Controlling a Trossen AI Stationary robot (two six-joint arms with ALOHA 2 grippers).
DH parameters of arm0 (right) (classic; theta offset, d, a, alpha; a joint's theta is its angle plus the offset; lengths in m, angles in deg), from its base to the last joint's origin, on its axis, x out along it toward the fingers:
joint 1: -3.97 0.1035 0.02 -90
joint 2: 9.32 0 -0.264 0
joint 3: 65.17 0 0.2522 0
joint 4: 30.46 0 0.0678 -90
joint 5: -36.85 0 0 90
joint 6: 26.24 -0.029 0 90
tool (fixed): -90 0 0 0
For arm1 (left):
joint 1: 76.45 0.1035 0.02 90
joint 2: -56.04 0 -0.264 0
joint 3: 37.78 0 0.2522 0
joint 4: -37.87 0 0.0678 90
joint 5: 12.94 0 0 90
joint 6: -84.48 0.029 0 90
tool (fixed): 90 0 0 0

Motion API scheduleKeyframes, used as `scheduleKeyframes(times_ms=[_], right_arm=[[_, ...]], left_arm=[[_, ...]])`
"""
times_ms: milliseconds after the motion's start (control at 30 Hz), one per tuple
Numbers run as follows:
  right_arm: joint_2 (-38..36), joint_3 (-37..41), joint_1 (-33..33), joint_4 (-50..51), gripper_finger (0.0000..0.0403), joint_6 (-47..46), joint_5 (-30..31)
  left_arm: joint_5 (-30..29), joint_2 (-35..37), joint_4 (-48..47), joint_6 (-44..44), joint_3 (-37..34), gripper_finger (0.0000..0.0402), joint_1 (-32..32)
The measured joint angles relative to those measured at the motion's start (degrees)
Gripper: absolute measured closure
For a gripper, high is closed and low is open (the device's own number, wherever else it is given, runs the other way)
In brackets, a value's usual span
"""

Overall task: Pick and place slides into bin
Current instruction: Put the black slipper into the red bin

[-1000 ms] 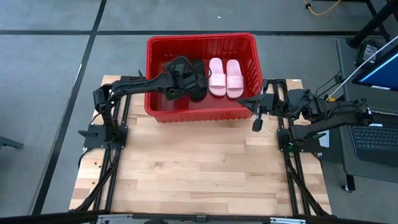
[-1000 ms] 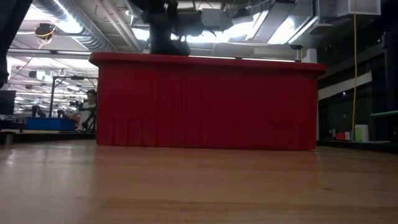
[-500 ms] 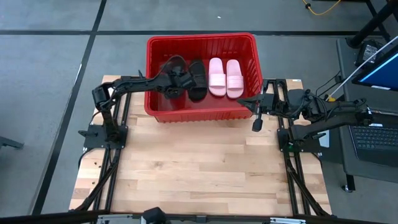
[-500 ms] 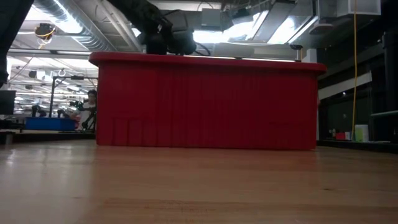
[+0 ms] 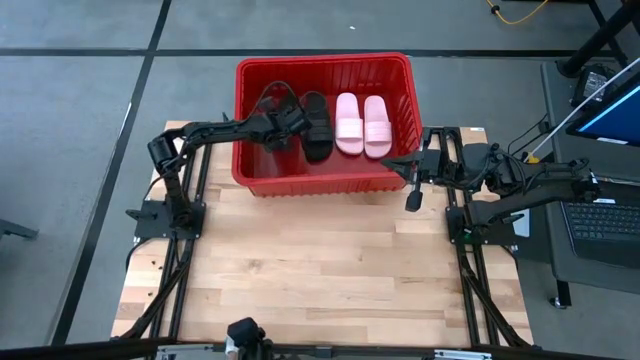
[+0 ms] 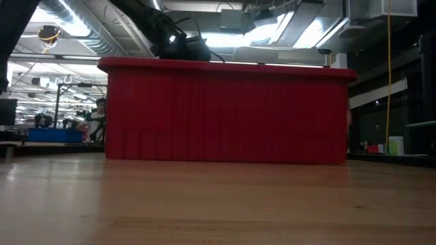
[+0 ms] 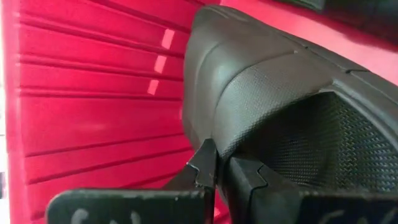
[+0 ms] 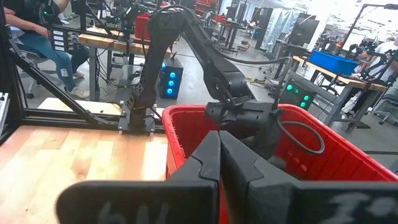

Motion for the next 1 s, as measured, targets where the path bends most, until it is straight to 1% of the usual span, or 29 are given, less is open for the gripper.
scheduleKeyframes(times_ms=[100, 300, 400, 467, 700, 833, 1000], right_arm=[[0.0, 0.0, 0.0, 0.0, 0.0396, 0.0, 0.0], [0.0, 0.0, 0.0, 0.0, 0.0396, 0.0, 0.0], [0.0, 0.0, 0.0, 0.0, 0.0396, 0.0, 0.0], [0.0, 0.0, 0.0, 0.1, 0.0396, 0.1, 0.0], [0.0, 0.0, 0.0, 0.1, 0.0396, 0.2, 0.0], [0.0, 0.0, 0.0, 0.2, 0.0396, 0.0, 0.0], [0.0, 0.0, 0.0, 0.3, 0.0396, -0.6, 0.0]], left_arm=[[1.8, -0.4, 0.2, 0.1, 0.0, 0.0394, 0.8], [3.1, -3.0, 0.7, 0.4, 0.0, 0.0394, 0.9], [5.6, -3.9, 1.0, 0.3, 0.0, 0.0394, 0.9], [7.0, -4.1, 1.0, -0.3, 0.0, 0.0394, 0.5], [9.2, -4.1, 1.3, 0.3, 0.0, 0.0391, 0.3], [12.5, -4.1, 1.1, 0.9, 0.0, 0.0377, 0.3], [12.4, -4.1, 0.9, 1.4, 0.0, 0.0346, 0.2]])
